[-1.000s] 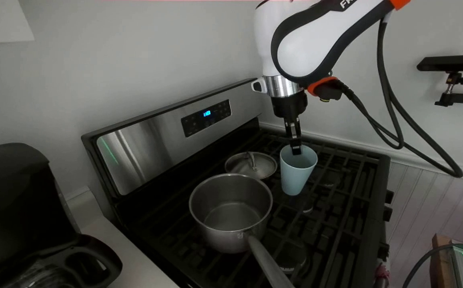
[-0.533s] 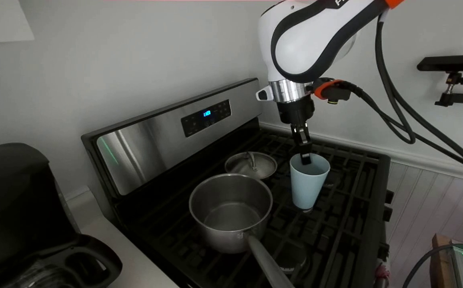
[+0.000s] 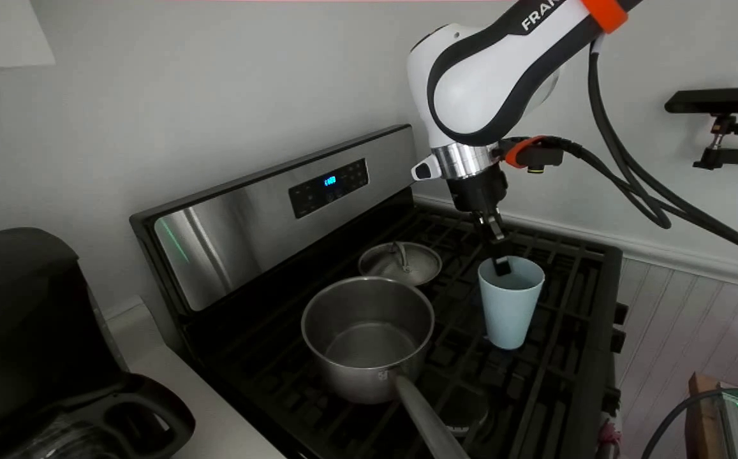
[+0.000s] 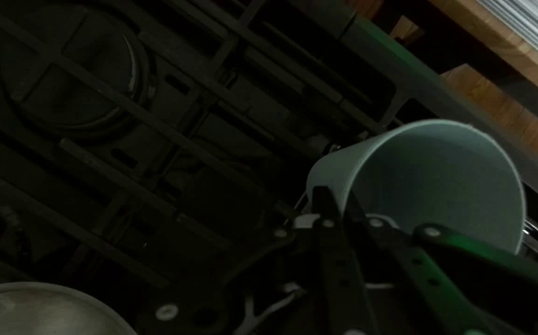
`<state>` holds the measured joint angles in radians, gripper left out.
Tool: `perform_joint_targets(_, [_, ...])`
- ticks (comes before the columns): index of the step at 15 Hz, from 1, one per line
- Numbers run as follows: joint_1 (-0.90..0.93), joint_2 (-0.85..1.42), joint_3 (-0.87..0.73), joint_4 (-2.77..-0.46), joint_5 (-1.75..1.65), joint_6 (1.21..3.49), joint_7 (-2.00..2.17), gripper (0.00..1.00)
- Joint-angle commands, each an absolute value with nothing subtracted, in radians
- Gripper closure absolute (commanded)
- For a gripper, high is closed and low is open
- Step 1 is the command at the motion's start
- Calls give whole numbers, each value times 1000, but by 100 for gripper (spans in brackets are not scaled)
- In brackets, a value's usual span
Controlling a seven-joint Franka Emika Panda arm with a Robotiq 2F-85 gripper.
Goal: Put the lid on the stove, then pour water from the cup into the pot
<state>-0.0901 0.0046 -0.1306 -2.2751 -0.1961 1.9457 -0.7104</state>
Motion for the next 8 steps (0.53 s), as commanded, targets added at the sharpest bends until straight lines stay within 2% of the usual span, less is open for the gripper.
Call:
perform_joint_targets(1, [-107,24,-129,-2257,-161,1922,-777,99])
perform_joint_targets(8, [-120,18,-131,-2269,-155,1970,-796,99])
